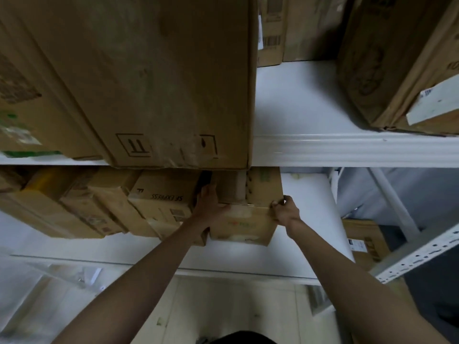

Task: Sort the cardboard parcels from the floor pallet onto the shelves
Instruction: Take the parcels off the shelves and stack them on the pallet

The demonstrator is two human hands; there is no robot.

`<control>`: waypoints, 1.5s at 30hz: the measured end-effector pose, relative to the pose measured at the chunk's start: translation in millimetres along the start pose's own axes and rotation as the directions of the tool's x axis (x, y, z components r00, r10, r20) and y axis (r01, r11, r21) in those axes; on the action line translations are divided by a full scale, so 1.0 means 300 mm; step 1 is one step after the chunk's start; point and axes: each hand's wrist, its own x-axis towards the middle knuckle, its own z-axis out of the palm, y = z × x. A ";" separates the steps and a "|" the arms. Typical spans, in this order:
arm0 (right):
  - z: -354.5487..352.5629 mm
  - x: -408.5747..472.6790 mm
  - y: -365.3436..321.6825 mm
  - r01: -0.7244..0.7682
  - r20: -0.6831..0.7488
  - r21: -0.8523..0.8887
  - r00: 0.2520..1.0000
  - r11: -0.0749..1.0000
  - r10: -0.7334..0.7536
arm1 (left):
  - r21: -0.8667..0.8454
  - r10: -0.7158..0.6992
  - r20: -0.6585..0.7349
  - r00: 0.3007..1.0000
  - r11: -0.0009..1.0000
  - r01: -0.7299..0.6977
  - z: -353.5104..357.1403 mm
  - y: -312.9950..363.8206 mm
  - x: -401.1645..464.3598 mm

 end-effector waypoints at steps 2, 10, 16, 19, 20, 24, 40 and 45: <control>-0.023 0.013 0.009 -0.019 0.005 0.031 1.000 0.999 0.018 | -0.100 -0.024 0.040 0.999 0.995 0.027 0.015 0.009 0.019; -0.068 0.022 0.047 0.004 -0.004 0.115 1.000 0.993 -0.003 | -0.126 0.008 0.069 0.998 0.992 0.001 0.051 0.037 0.013; -0.184 -0.051 0.116 -0.020 0.064 0.188 0.998 0.982 0.008 | -0.222 0.047 0.067 0.997 0.975 -0.031 0.078 0.084 -0.106; -0.268 -0.142 0.201 -0.006 0.103 0.213 0.995 0.977 -0.016 | -0.278 0.060 0.017 0.998 0.959 -0.053 0.136 0.086 -0.214; -0.293 -0.172 0.234 -0.001 0.110 0.212 0.994 0.977 -0.023 | -0.316 0.062 0.006 0.998 0.947 -0.057 0.160 0.077 -0.253; -0.368 -0.273 0.354 0.019 0.129 0.146 0.991 0.989 -0.039 | -0.392 -0.003 0.007 1.000 0.920 0.006 0.263 0.033 -0.390; -0.395 -0.362 0.473 0.036 0.222 0.103 0.973 0.994 -0.058 | -0.404 -0.005 -0.164 0.986 0.912 -0.063 0.246 0.071 -0.480; -0.441 -0.349 0.514 -0.114 0.160 0.186 0.983 0.976 0.084 | -0.329 0.181 -0.136 0.974 0.919 -0.216 0.287 0.181 -0.491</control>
